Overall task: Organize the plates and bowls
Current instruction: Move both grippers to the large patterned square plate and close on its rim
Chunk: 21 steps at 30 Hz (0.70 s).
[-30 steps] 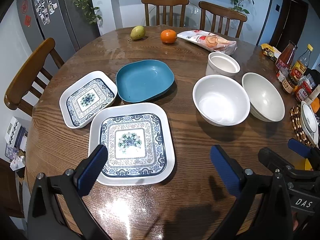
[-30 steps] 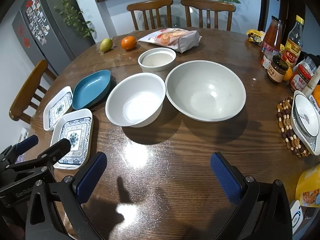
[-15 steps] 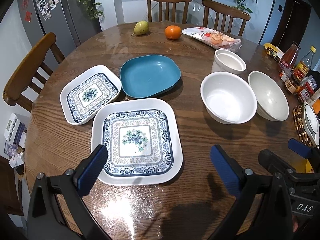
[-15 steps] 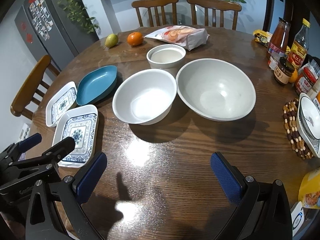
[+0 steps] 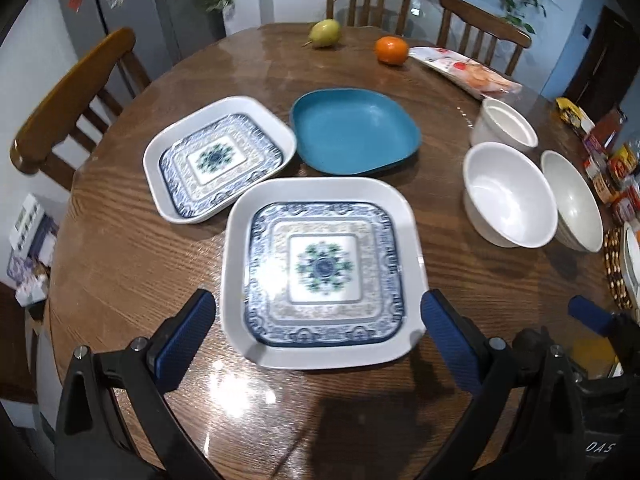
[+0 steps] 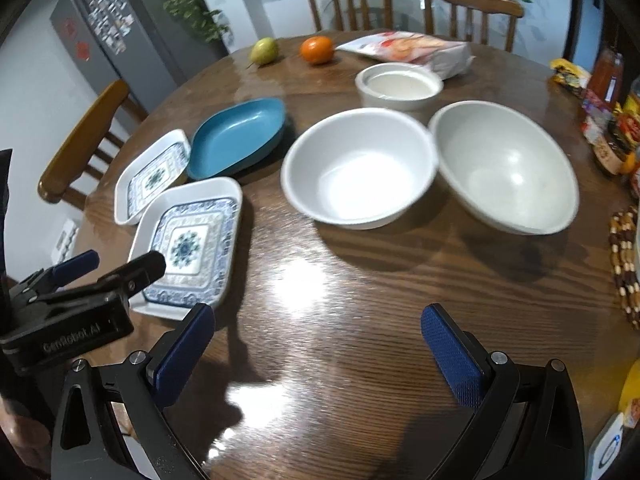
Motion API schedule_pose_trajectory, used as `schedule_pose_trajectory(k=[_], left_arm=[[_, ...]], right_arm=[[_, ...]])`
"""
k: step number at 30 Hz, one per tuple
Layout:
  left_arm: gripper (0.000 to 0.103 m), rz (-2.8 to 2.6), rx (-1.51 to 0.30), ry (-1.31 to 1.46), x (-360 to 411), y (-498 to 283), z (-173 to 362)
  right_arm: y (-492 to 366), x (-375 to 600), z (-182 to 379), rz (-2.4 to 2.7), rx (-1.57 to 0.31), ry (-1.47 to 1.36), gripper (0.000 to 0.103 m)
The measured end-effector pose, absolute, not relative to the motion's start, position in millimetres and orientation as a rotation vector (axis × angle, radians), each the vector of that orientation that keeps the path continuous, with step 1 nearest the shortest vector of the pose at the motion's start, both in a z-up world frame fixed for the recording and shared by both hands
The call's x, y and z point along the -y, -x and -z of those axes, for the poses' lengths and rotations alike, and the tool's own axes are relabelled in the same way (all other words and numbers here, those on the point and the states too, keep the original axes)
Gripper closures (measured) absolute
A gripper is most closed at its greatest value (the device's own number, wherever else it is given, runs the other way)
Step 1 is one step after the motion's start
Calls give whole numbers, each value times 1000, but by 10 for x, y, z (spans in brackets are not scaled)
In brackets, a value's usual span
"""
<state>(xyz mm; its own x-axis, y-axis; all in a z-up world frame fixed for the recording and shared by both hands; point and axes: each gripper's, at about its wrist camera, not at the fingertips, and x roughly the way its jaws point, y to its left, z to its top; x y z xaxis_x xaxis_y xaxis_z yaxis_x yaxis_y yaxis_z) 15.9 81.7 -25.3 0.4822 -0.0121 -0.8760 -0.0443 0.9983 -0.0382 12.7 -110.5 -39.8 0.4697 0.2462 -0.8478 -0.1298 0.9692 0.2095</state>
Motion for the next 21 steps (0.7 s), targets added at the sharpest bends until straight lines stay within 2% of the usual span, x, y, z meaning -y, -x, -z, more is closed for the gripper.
schedule_pose_trajectory(k=[7, 11, 13, 18, 21], left_arm=[[1, -37, -1099, 112, -1184, -177, 371], [3, -67, -1106, 181, -1423, -218, 415], [10, -79, -1104, 240, -1553, -253, 418], [15, -119, -1097, 236, -1705, -283, 405], [29, -94, -1114, 237, -1725, -305, 456]], right_arm=[[-199, 792, 486, -304, -1089, -100, 0], [-267, 625, 500, -358, -1101, -99, 7], [-314, 526, 485, -385, -1096, -95, 9], [-451, 269, 458, -435, -1071, -84, 15], [-537, 186, 541, -397, -1090, -46, 26]])
